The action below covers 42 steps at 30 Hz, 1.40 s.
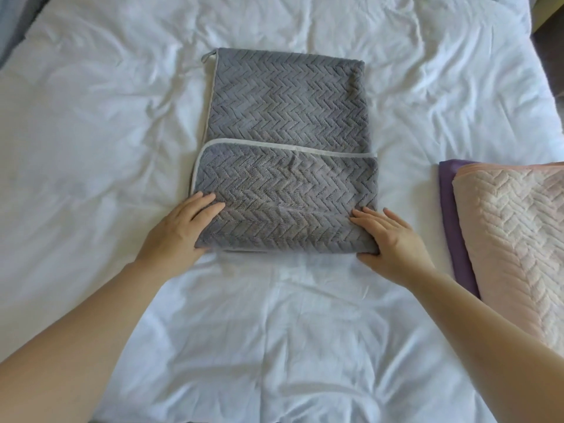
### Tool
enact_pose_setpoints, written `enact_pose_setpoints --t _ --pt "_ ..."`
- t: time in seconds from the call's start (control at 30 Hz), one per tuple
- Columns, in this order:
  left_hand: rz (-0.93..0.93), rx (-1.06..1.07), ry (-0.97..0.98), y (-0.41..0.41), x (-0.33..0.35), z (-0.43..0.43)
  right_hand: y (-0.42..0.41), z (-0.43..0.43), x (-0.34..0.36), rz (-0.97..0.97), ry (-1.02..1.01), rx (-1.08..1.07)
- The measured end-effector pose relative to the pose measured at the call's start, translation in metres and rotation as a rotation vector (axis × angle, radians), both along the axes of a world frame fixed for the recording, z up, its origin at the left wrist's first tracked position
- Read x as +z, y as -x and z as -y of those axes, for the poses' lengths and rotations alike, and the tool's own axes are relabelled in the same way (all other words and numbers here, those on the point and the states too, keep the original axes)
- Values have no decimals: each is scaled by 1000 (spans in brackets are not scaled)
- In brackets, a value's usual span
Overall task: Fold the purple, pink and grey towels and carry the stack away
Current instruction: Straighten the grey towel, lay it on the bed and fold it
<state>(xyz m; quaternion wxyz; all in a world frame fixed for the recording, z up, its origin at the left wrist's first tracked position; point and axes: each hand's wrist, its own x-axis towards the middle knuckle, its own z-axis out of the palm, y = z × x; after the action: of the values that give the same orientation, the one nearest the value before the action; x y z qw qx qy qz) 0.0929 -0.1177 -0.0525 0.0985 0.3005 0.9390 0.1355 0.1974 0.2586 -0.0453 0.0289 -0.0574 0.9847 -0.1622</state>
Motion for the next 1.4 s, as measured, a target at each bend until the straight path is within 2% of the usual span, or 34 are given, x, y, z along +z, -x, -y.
enact_pose_setpoints --t 0.1,0.23,0.4,0.5,0.57,0.63,0.73,0.8,0.93,1.03,1.17,1.4 --pt "96 158 -79 -1 21 3 2 2 21 46 -11 -49" --pt "253 278 -180 2 74 10 0 6 74 208 42 -184" --pt "523 456 -463 9 144 27 0 -4 141 411 454 -283" --pt "653 549 -654 27 161 29 14 -14 160 384 712 -392" --pt "677 625 -767 44 155 19 30 -19 155 325 913 -527" --pt "646 719 -816 67 140 3 53 -23 139 273 1053 -694" --pt "593 836 -841 111 114 -27 99 -27 109 199 1118 -900" --pt "573 833 -833 134 90 -47 123 -29 85 207 1150 -974" --pt "481 703 -482 135 31 -65 132 -19 29 356 974 -1016" --pt "319 789 -360 127 9 -63 129 -9 8 283 805 -992" --pt "113 765 -357 128 7 -65 130 -8 2 134 700 -944" --pt "-60 830 -375 131 -1 -71 145 -8 2 -73 817 -958"
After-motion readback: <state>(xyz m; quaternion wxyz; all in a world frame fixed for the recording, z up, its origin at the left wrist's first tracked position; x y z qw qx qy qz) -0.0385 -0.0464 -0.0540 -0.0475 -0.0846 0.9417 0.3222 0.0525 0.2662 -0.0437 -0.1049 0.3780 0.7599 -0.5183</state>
